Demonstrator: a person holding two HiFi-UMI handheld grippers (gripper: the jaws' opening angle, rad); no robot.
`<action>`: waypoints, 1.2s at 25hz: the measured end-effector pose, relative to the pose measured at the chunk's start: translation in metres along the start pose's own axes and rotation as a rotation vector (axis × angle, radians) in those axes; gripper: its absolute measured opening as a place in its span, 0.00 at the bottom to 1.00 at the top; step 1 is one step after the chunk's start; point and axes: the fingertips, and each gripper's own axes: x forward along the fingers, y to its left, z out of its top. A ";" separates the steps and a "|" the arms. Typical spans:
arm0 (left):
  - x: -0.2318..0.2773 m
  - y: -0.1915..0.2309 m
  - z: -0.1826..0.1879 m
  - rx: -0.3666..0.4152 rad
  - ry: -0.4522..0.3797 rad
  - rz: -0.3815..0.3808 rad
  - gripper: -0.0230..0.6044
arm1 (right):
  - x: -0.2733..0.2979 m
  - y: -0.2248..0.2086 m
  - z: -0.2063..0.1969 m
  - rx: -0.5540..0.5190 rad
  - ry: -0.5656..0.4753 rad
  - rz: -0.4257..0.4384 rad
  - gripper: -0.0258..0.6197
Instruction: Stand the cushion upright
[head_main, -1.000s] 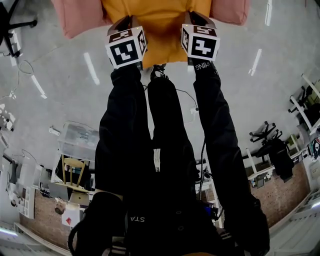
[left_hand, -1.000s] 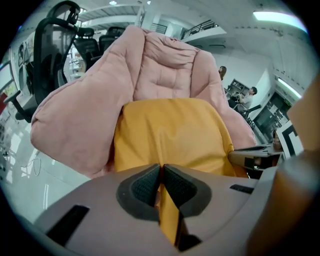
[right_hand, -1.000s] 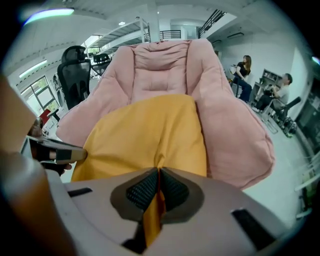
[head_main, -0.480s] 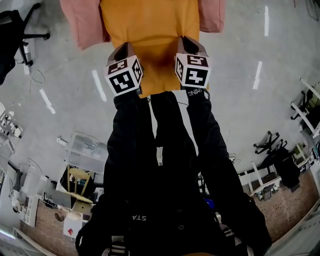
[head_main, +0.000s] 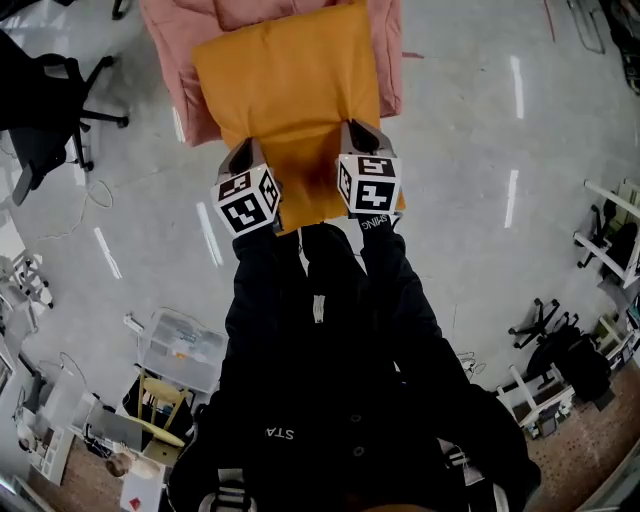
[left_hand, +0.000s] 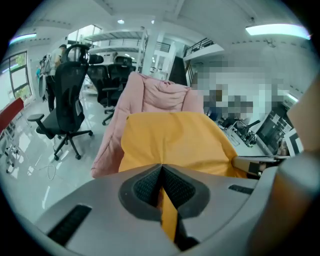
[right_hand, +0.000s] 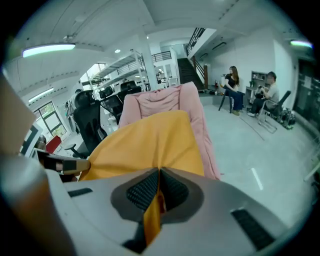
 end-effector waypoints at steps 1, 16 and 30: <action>-0.003 -0.001 0.012 -0.004 -0.019 0.000 0.04 | -0.002 0.002 0.014 -0.005 -0.018 0.001 0.07; 0.050 0.007 0.226 0.049 -0.245 -0.059 0.04 | 0.066 0.009 0.205 -0.003 -0.199 -0.054 0.07; 0.135 0.012 0.376 0.103 -0.413 -0.074 0.04 | 0.163 -0.006 0.344 -0.017 -0.326 -0.085 0.07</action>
